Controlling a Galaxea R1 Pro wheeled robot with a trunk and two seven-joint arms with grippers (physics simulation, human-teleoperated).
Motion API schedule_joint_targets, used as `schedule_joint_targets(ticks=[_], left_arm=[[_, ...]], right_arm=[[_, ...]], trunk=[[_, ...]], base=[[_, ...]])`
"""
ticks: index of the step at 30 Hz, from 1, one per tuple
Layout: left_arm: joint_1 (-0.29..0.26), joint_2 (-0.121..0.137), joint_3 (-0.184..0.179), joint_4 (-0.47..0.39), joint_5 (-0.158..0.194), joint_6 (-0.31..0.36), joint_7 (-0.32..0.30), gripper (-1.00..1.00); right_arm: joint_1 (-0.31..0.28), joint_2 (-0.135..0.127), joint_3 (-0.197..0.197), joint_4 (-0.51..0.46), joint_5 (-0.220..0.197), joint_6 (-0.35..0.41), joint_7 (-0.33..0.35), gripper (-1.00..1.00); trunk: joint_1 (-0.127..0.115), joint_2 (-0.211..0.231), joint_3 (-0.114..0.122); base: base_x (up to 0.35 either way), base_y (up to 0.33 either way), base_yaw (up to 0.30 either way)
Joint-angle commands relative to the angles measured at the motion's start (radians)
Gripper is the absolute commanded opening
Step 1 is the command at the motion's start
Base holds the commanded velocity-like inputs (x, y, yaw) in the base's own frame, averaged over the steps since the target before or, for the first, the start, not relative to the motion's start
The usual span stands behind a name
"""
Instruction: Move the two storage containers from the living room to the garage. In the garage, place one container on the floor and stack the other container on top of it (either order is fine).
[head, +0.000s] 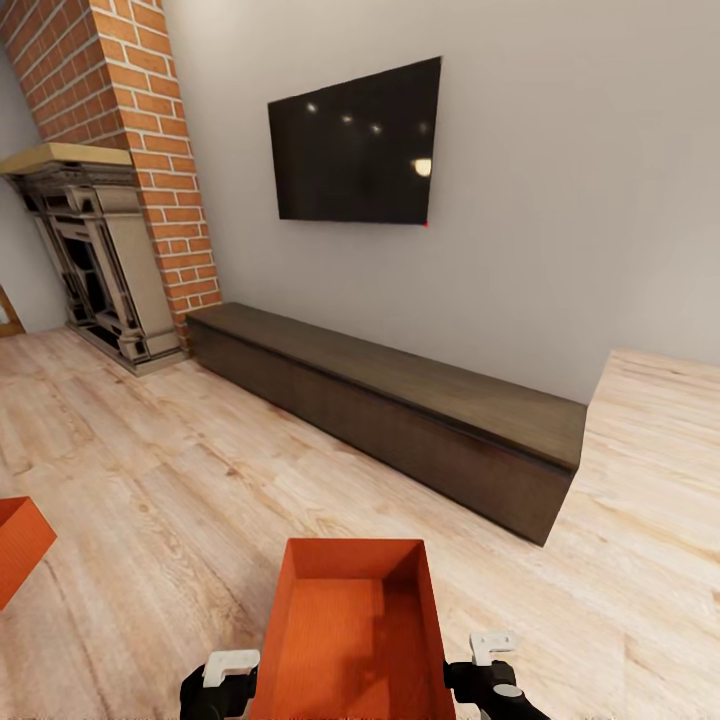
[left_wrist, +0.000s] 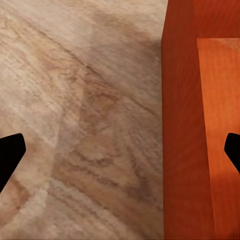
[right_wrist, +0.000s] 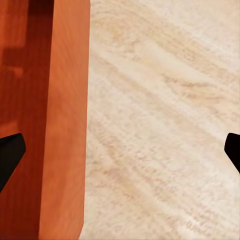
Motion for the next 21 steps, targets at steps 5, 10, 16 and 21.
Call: schedule_joint_targets(ticks=[5, 10, 16, 21], left_arm=[[0.000, 0.000, -0.002, 0.000, 0.000, -0.003, 0.005, 1.00], [0.000, 0.000, -0.002, 0.001, 0.000, -0.003, 0.005, 1.00], [0.000, 0.000, -0.002, 0.001, 0.000, -0.003, 0.005, 1.00], [-0.001, 0.000, -0.002, 0.001, 0.000, -0.003, 0.005, 1.00]], right_arm=[[-0.001, 0.000, 0.002, 0.001, 0.002, -0.003, -0.004, 1.00], [-0.001, 0.000, 0.002, 0.001, 0.002, -0.003, -0.004, 1.00], [-0.001, 0.000, 0.002, 0.001, 0.002, -0.003, -0.004, 1.00], [-0.001, 0.000, 0.002, 0.001, 0.002, -0.003, -0.004, 1.00]], trunk=[[0.000, 0.000, -0.003], [0.000, 0.000, -0.003], [0.000, 0.000, -0.010], [0.000, 0.000, -0.017]], base=[[0.000, 0.000, 0.000], [0.000, 0.000, 0.000], [0.000, 0.000, 0.000], [0.000, 0.000, 0.000]])
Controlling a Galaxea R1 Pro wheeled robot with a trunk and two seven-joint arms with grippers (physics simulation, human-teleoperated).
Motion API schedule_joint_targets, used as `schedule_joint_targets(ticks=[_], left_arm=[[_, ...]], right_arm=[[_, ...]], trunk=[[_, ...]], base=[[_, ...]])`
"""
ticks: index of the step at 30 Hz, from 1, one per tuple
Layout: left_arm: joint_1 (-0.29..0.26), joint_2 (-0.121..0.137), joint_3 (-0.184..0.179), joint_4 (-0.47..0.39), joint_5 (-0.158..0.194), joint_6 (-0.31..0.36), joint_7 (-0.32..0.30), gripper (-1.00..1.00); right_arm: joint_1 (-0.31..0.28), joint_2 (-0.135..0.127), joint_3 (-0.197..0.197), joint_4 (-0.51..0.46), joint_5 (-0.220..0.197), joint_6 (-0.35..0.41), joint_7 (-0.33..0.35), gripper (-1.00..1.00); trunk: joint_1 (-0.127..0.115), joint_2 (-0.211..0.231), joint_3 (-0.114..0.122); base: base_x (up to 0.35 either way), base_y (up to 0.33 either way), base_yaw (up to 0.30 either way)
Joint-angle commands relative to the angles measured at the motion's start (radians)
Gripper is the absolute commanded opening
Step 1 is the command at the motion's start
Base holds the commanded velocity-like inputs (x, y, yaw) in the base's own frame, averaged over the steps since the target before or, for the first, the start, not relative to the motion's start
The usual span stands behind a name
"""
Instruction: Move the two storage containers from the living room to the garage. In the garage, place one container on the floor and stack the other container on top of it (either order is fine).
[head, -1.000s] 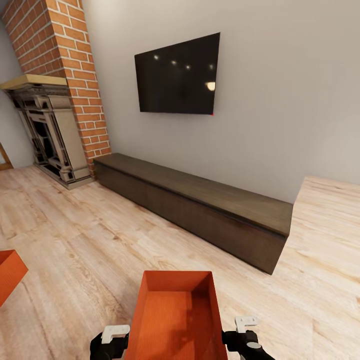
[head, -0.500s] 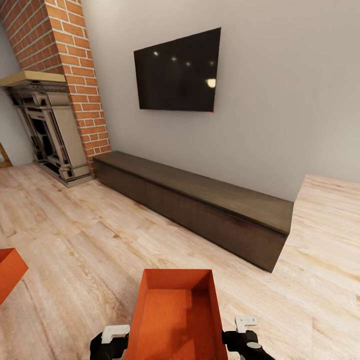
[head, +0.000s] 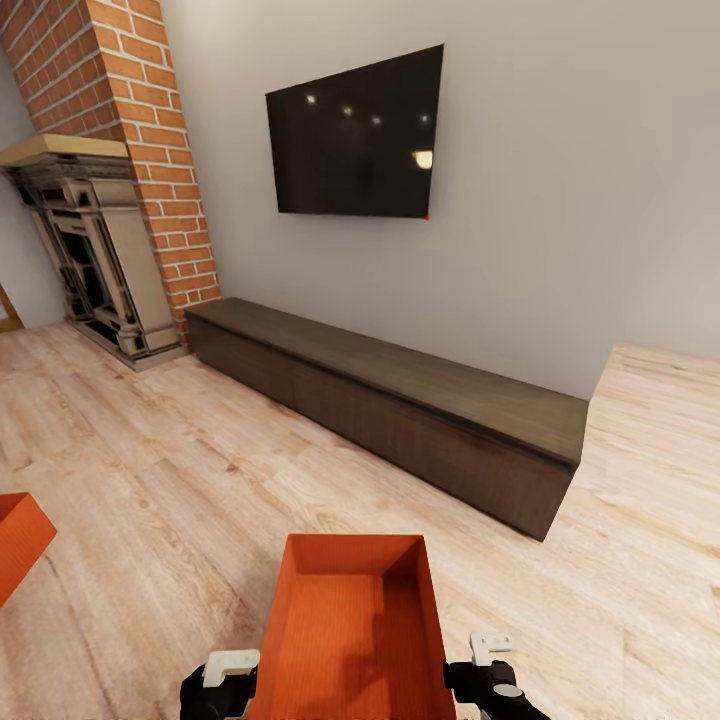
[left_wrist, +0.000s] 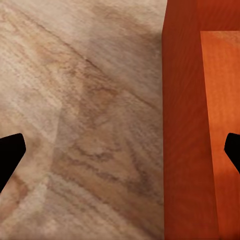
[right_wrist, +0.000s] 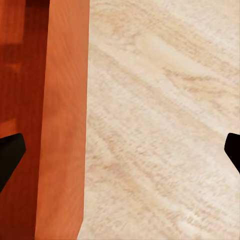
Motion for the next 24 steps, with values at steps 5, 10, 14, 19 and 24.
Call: schedule_joint_targets(ticks=[5, 10, 14, 19, 24], left_arm=[[0.000, 0.000, -0.002, 0.001, 0.000, -0.003, 0.005, 1.00], [0.000, 0.000, -0.002, 0.001, 0.000, -0.003, 0.005, 1.00], [0.000, 0.000, -0.002, 0.001, 0.000, -0.003, 0.005, 1.00], [0.000, 0.000, -0.002, 0.001, 0.000, -0.003, 0.005, 1.00], [-0.001, 0.000, -0.002, 0.001, 0.000, -0.003, 0.005, 1.00]], right_arm=[[-0.001, 0.000, 0.002, 0.001, 0.002, -0.003, -0.004, 1.00], [-0.001, 0.000, 0.002, 0.001, 0.002, -0.003, -0.004, 1.00], [-0.001, 0.000, 0.002, 0.001, 0.002, -0.003, -0.004, 1.00], [-0.001, 0.000, 0.002, 0.001, 0.002, -0.003, -0.004, 1.00], [-0.001, 0.000, 0.002, 0.001, 0.002, -0.003, -0.004, 1.00]], trunk=[[0.000, 0.000, -0.005], [0.000, 0.000, -0.006], [0.000, 0.000, -0.006], [0.015, -0.028, -0.019], [0.023, -0.042, -0.025]], base=[[0.000, 0.000, 0.000], [0.000, 0.000, 0.000], [0.000, 0.000, 0.000], [0.000, 0.000, 0.000], [0.000, 0.000, 0.000]])
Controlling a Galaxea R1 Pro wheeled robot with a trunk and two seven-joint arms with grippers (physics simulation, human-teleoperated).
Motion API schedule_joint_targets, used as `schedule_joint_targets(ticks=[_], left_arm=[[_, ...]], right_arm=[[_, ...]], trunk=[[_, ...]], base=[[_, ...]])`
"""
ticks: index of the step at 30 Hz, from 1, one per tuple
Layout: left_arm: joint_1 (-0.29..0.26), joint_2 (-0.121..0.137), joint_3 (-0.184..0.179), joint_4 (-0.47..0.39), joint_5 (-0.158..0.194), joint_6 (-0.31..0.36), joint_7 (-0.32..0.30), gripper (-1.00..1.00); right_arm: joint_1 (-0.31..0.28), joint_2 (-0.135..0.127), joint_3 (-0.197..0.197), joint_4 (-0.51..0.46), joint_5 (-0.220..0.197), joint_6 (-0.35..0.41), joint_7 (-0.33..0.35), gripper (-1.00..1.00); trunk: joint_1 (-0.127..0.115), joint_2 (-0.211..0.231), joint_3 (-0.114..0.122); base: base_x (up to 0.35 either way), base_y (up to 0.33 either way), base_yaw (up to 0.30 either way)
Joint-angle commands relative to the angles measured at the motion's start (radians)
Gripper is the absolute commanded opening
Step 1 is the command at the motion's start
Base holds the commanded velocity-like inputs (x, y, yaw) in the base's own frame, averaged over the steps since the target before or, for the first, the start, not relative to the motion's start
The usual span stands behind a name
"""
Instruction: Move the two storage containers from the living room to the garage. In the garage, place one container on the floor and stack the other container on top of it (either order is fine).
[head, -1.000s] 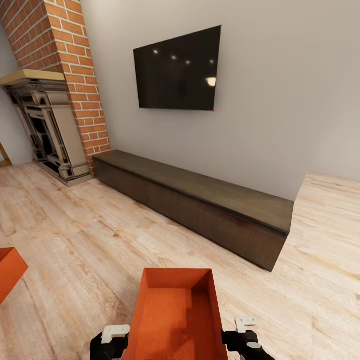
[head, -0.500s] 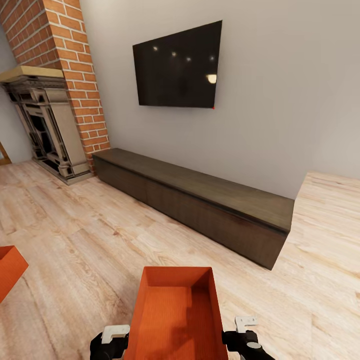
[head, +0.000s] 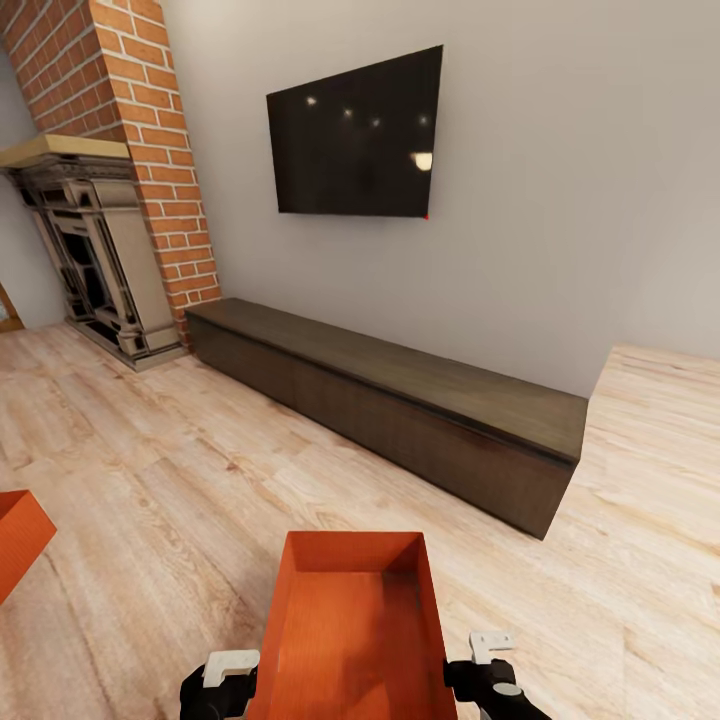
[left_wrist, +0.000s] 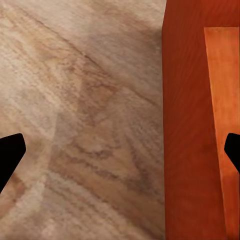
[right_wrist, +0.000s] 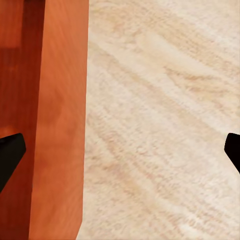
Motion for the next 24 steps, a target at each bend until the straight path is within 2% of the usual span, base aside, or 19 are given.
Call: schedule_joint_targets(ticks=[1, 24], left_arm=[[0.000, 0.000, -0.002, 0.001, 0.000, -0.003, 0.005, 1.00], [0.000, 0.000, -0.002, 0.001, 0.000, -0.003, 0.005, 1.00]], right_arm=[[0.000, 0.000, 0.000, 0.004, 0.000, -0.003, -0.003, 1.00], [0.000, 0.000, 0.000, 0.004, 0.000, -0.003, -0.003, 1.00]], trunk=[[0.011, 0.000, -0.001], [0.011, 0.000, -0.001]], base=[[0.000, 0.000, 0.000], [0.000, 0.000, 0.000]])
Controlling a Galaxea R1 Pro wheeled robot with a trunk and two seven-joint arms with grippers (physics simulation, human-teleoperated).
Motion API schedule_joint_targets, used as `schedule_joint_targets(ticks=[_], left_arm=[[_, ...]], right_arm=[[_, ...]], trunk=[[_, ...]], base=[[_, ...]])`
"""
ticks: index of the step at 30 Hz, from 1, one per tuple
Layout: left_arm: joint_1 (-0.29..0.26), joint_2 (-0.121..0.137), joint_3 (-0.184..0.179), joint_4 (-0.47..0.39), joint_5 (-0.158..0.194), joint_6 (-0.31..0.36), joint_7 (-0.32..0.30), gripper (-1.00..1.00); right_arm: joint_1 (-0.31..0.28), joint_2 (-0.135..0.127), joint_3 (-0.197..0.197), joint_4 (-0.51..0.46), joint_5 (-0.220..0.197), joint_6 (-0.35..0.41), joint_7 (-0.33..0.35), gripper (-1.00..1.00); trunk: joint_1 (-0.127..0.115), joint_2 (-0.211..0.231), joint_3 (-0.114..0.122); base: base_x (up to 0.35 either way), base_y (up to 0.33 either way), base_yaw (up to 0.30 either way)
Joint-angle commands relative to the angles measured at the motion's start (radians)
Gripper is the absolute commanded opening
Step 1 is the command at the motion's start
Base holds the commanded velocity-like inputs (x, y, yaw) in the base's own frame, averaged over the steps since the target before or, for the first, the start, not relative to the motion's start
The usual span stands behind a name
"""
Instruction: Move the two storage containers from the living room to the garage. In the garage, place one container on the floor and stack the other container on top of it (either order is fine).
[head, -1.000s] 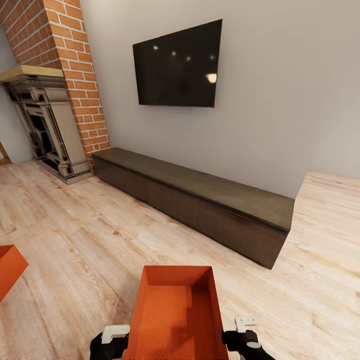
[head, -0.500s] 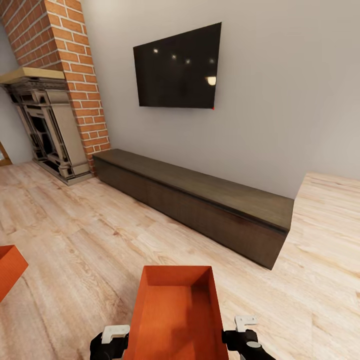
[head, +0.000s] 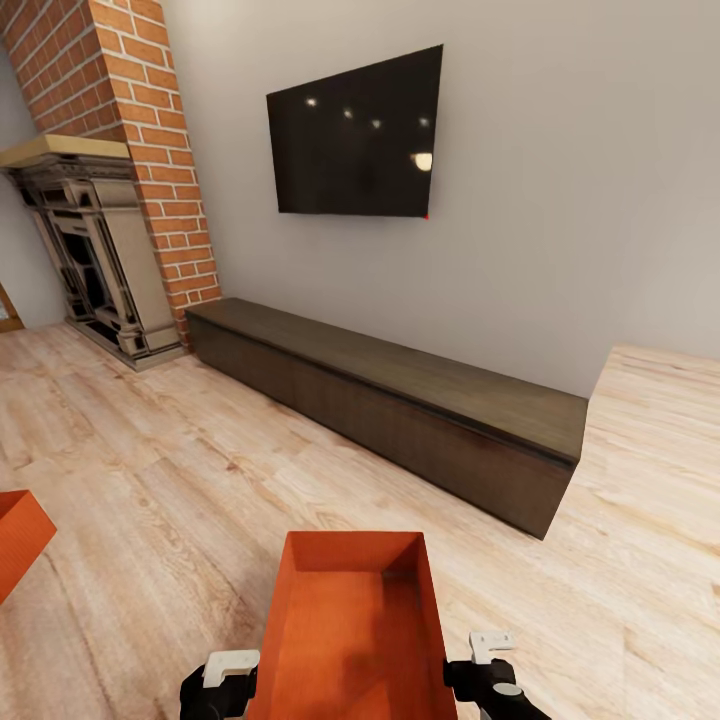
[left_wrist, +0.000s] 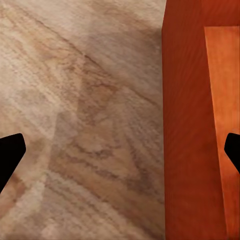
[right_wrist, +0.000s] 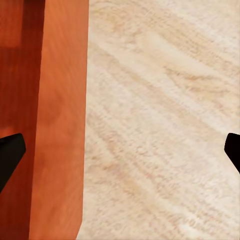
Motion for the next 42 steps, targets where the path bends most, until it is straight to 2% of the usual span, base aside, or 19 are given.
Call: schedule_joint_targets(ticks=[1, 42], left_arm=[[-0.001, 0.000, -0.002, 0.001, 0.000, -0.003, 0.005, 1.00], [-0.001, -0.003, -0.004, 0.001, 0.000, -0.003, 0.005, 1.00]], right_arm=[[0.000, 0.000, -0.001, 0.005, 0.000, -0.003, -0.003, 1.00], [0.000, 0.007, -0.001, 0.006, 0.000, -0.003, -0.003, 1.00]], trunk=[[0.010, 0.000, -0.001], [0.010, 0.000, -0.001]], base=[[0.000, 0.000, 0.000], [0.000, 0.000, 0.000]])
